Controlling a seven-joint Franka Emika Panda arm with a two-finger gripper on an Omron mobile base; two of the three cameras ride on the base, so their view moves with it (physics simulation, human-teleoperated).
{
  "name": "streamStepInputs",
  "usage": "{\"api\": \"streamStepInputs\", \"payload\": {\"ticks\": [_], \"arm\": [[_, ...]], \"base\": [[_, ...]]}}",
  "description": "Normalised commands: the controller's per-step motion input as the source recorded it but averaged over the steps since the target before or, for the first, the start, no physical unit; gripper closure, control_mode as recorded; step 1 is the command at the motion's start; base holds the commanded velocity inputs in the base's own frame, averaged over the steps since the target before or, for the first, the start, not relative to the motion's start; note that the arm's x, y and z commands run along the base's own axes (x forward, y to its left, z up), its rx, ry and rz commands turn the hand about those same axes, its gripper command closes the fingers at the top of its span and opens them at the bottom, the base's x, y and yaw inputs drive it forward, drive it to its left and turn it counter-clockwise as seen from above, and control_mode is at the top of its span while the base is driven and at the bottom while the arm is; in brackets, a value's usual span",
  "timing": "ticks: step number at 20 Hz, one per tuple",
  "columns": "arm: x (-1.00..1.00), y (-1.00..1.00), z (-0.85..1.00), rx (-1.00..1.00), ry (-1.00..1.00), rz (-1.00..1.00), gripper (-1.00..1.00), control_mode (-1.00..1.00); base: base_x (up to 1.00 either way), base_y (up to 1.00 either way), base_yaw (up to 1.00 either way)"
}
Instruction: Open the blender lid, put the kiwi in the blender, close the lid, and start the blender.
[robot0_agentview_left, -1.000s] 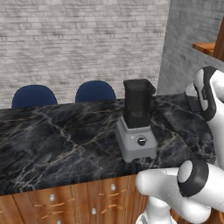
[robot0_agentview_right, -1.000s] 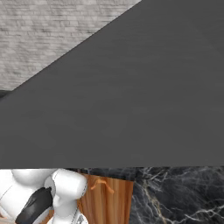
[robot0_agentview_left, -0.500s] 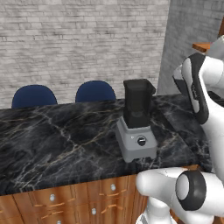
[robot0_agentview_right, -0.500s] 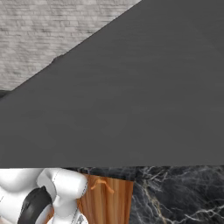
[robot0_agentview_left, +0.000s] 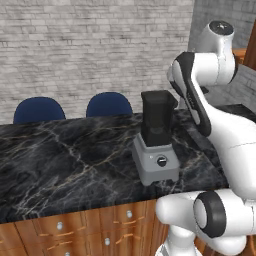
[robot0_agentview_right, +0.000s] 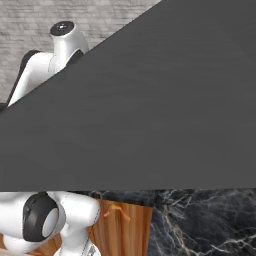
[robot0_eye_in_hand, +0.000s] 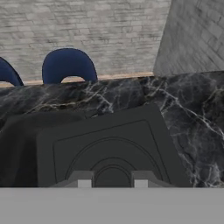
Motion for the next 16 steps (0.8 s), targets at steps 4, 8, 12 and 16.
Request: {"api": "streamStepInputs", "payload": {"ticks": [4, 8, 12, 16], "arm": [[0.39, 0.47, 0.0, 0.0, 0.1, 0.0, 1.0, -1.0], [0.25, 0.15, 0.0, 0.0, 0.08, 0.0, 1.0, -1.0], [0.0, 0.07, -0.05, 0.0, 0.01, -0.02, 1.0, -1.0], [0.0, 0.25, -0.25, 0.0, 0.0, -0.07, 1.0, -1.0]], "base": [[0.0, 0.0, 0.0], [0.0, 0.0, 0.0], [0.0, 0.0, 0.0], [0.0, 0.0, 0.0]]}}
